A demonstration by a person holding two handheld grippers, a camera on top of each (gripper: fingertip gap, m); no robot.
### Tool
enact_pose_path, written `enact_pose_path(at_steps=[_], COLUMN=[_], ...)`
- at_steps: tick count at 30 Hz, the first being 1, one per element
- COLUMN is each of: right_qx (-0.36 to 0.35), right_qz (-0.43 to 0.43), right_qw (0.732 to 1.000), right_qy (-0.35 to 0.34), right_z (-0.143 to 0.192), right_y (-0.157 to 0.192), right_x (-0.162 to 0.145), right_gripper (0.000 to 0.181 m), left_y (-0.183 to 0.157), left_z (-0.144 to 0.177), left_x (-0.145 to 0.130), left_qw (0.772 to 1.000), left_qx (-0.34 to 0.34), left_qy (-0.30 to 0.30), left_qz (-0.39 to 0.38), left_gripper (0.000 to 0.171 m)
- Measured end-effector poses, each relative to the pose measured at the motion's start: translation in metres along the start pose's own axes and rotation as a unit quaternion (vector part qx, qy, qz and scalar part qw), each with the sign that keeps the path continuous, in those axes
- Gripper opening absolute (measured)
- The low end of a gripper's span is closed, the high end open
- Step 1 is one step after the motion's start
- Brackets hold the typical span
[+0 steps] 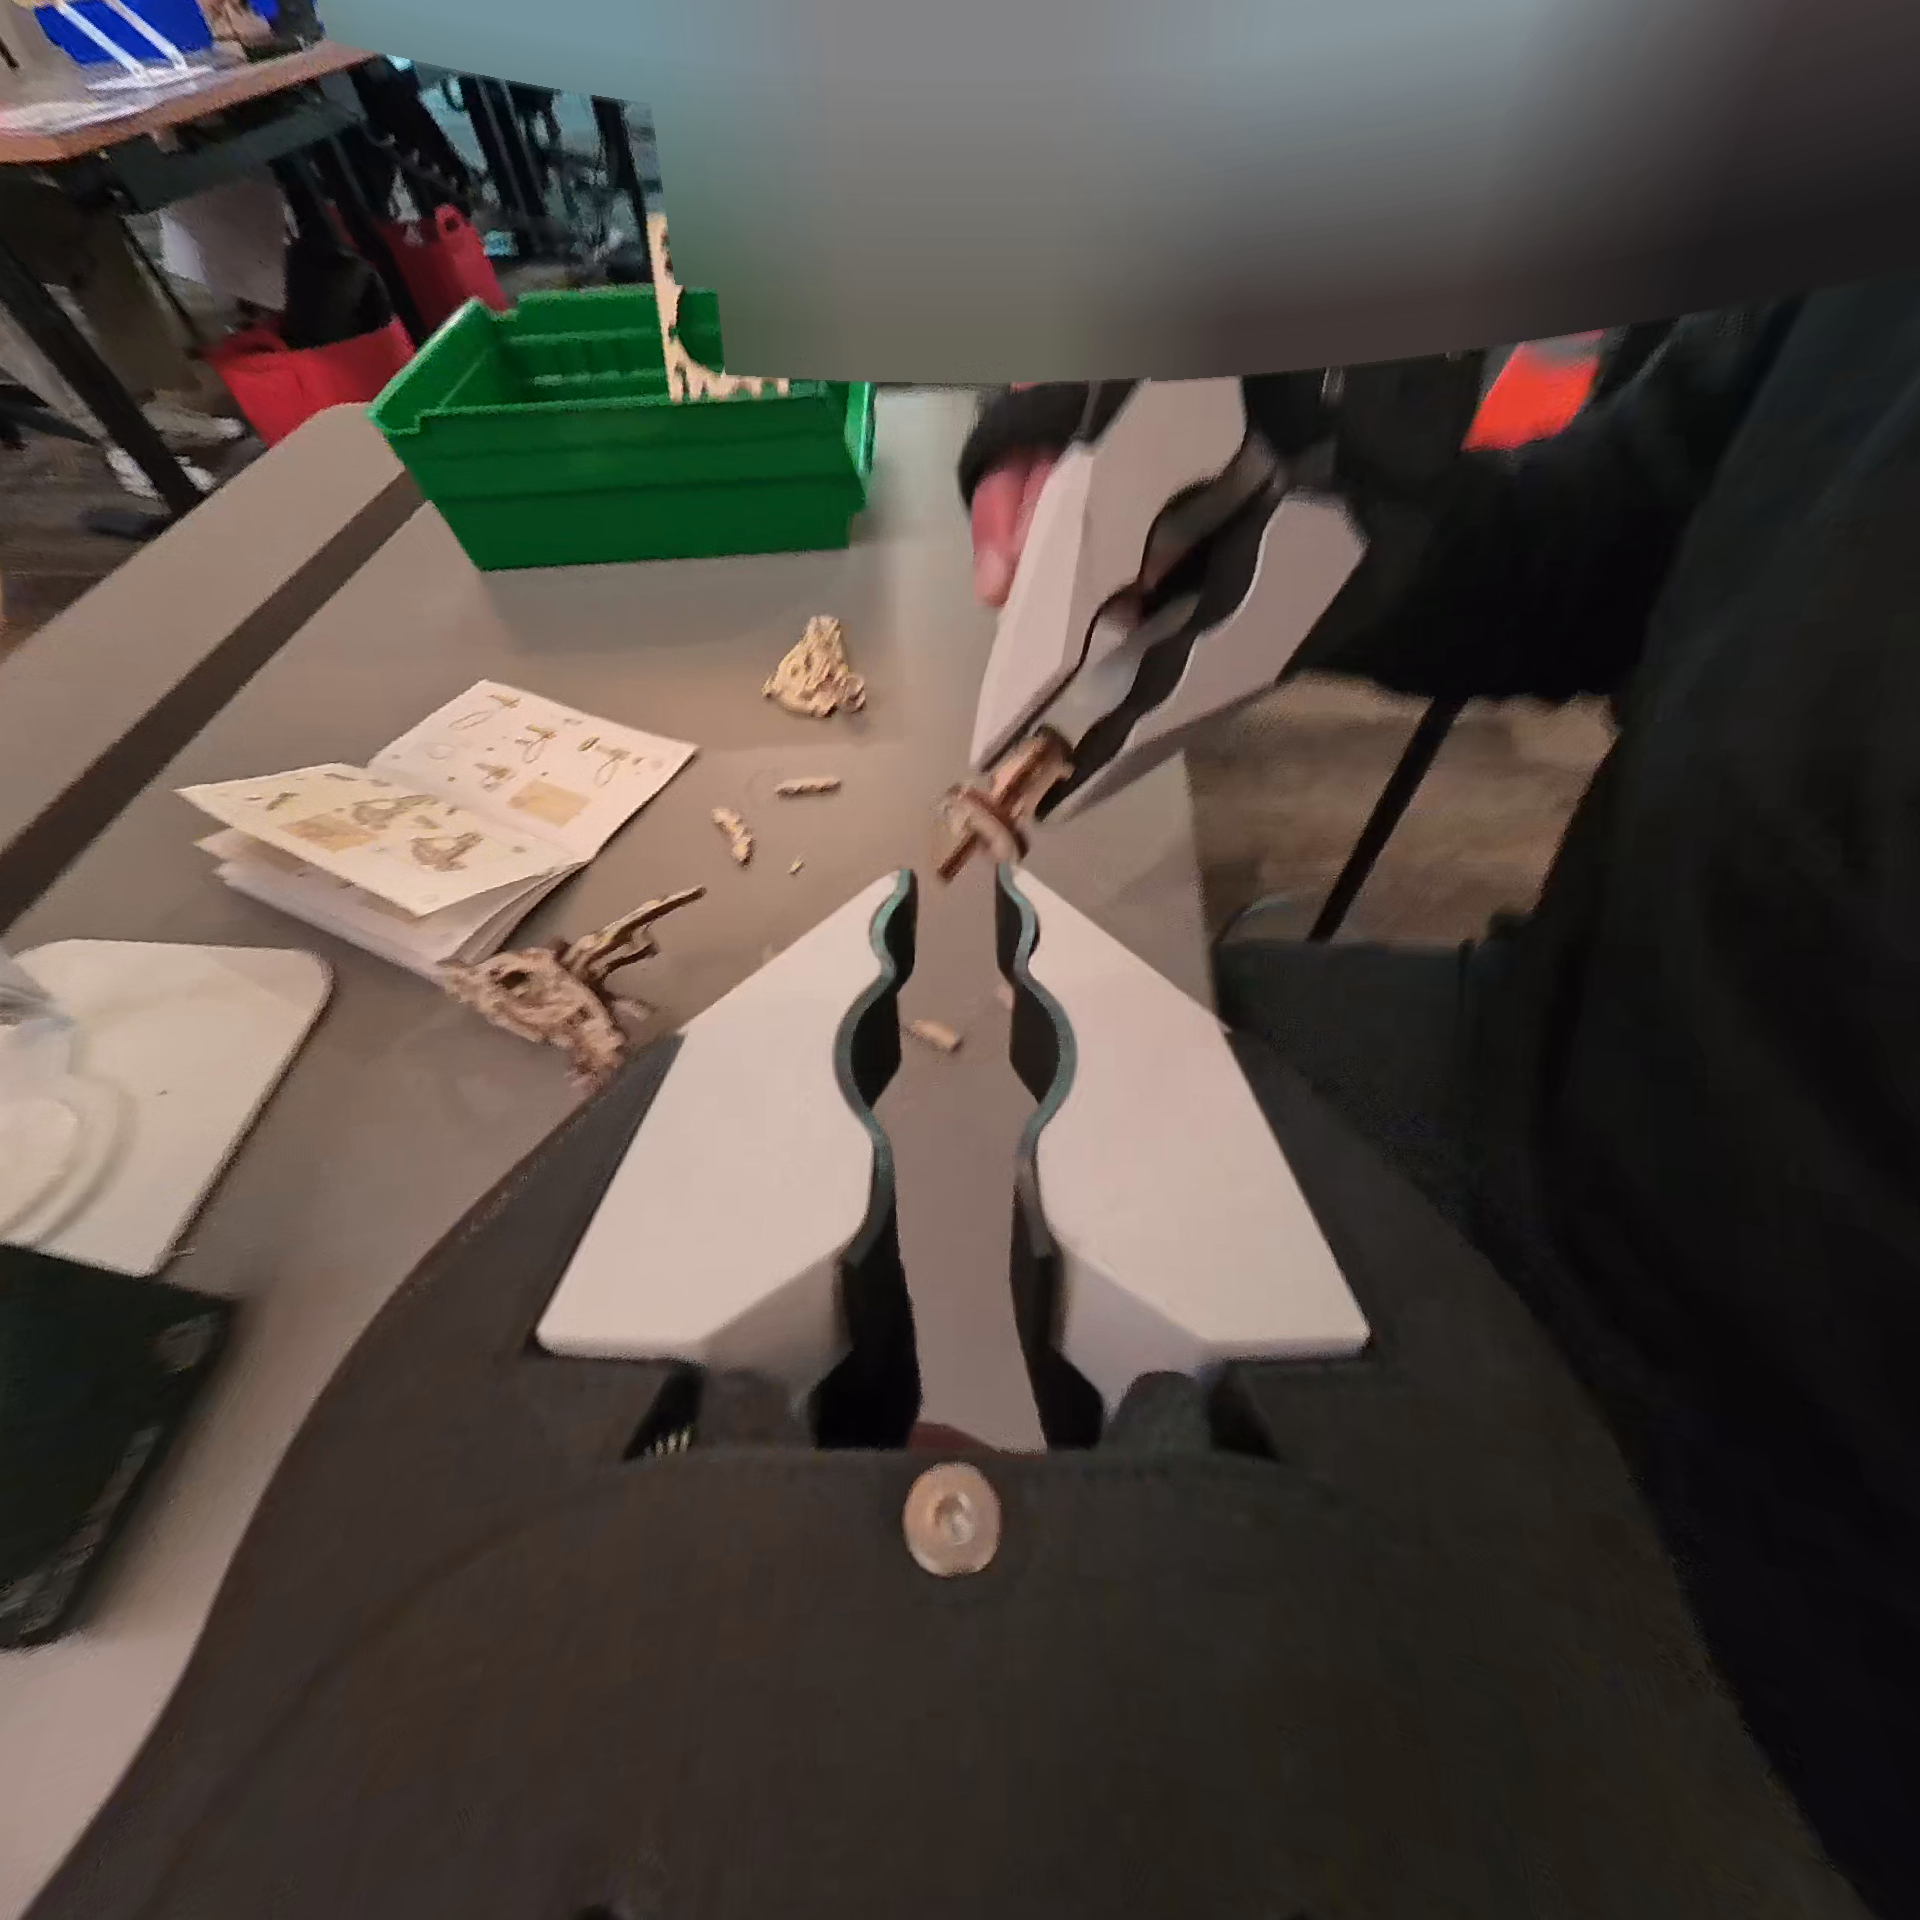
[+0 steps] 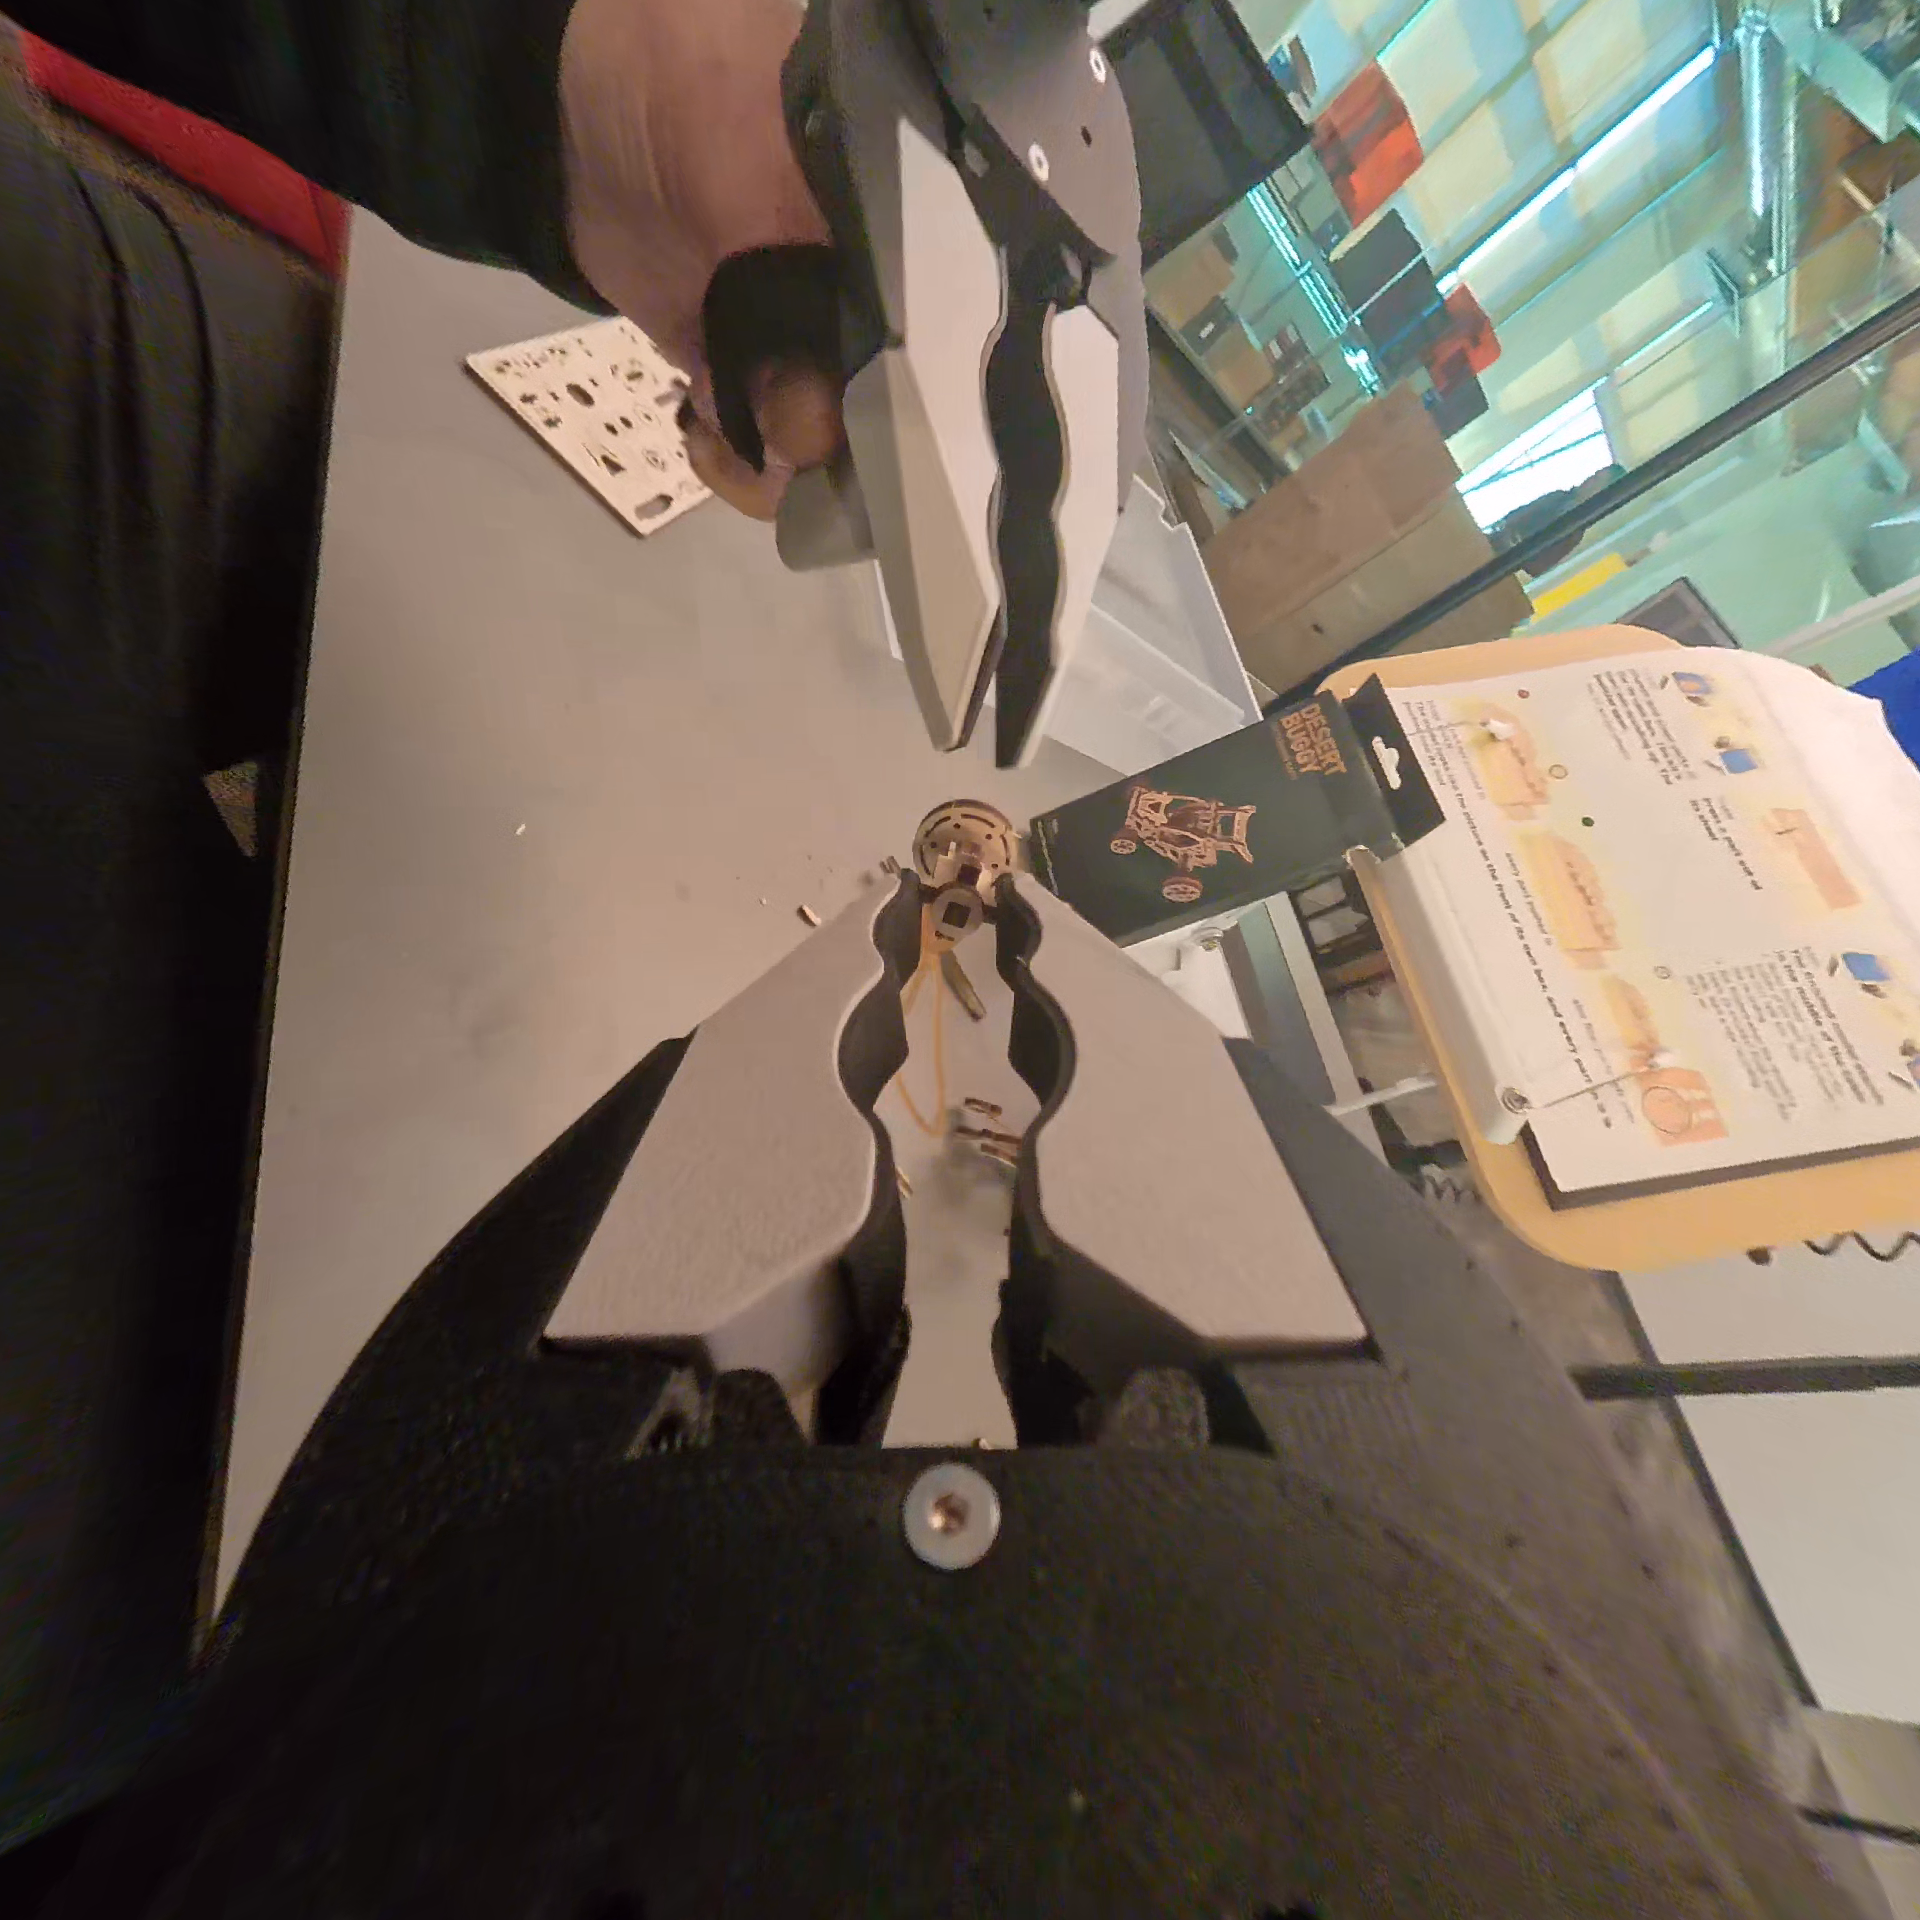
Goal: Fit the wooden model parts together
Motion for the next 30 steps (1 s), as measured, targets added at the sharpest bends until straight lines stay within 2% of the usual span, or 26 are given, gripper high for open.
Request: enact_pose_path(at_steps=[2,4,7,12,22,30], right_qx=[0.019,0.035,0.063,0.101,0.148,0.173], right_qz=[-0.021,-0.042,-0.075,-0.114,-0.180,-0.206], right_qw=[1.000,0.998,0.994,0.987,0.968,0.959], right_qy=[-0.014,-0.024,-0.038,-0.046,-0.089,-0.088], right_z=[0.003,0.004,0.006,0.008,0.015,0.018], right_y=[0.000,0.000,0.001,0.004,0.002,0.005], right_x=[0.004,0.007,0.010,0.008,0.012,0.011], right_gripper=[0.012,0.012,0.011,0.011,0.010,0.011], left_y=[0.001,-0.004,-0.006,-0.010,-0.019,-0.022], left_z=[-0.003,-0.011,-0.017,-0.025,-0.031,-0.035], left_x=[-0.009,-0.011,-0.006,-0.008,-0.003,-0.003], left_qw=[0.997,0.992,0.988,0.980,0.981,0.980], left_qx=[0.017,0.004,0.002,-0.007,-0.029,-0.025], left_qy=[0.061,0.093,0.100,0.129,0.114,0.118], left_qz=[-0.053,-0.088,-0.119,-0.149,-0.151,-0.155], left_gripper=[0.012,0.015,0.017,0.006,0.003,0.003])
Point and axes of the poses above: each gripper's, where its closed fingertips meet, z back along the fingers, x out of its top, y = z × x across the jaws, the point moved 1 cm from there along z, back along the fingers, and after that the axes turned 13 degrees about -x, right-handed, at the moved point
